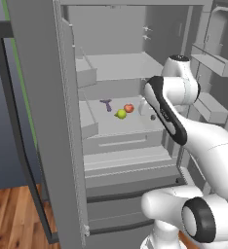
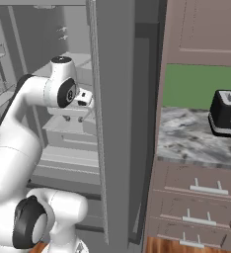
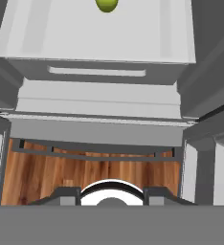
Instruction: Pick the pear and peach from the fridge and place them on the plate next to the blender to make a fruit smoothie.
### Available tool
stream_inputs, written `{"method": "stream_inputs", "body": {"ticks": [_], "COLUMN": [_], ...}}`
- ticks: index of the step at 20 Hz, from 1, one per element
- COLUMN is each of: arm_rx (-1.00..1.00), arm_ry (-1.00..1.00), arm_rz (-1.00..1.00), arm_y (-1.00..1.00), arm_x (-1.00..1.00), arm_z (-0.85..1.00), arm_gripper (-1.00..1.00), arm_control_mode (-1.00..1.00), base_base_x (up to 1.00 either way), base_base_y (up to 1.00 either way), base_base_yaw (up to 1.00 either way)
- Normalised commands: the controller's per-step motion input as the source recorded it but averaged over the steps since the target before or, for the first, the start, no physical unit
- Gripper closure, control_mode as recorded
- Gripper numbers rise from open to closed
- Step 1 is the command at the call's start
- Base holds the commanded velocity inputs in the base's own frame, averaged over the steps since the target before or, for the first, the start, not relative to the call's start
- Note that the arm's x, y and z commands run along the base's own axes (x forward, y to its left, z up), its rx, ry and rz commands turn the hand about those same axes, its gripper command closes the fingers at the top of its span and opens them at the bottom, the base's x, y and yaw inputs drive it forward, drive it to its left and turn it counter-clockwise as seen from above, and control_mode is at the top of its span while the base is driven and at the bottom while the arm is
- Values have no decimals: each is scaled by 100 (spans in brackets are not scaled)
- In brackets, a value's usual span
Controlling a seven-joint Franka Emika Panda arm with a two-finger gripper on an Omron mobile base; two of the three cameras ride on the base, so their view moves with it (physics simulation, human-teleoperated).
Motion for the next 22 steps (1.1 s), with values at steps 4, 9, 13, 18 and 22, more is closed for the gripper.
{"method": "stream_inputs", "body": {"ticks": [4, 9, 13, 18, 22], "arm_rx": [0, 0, 0, 0, 0], "arm_ry": [-1, -10, -10, -9, -1], "arm_rz": [0, -2, -6, -6, -4], "arm_y": [26, 35, 16, 5, 6], "arm_x": [0, 1, 27, 49, 61], "arm_z": [-28, -69, -27, -2, -9], "arm_gripper": [-100, -100, -100, -100, -100], "arm_control_mode": [-100, -100, -100, -100, -100], "base_base_x": [0, 0, 0, 0, 0], "base_base_y": [0, 0, 0, 0, 0], "base_base_yaw": [0, 0, 0, 0, 0]}}
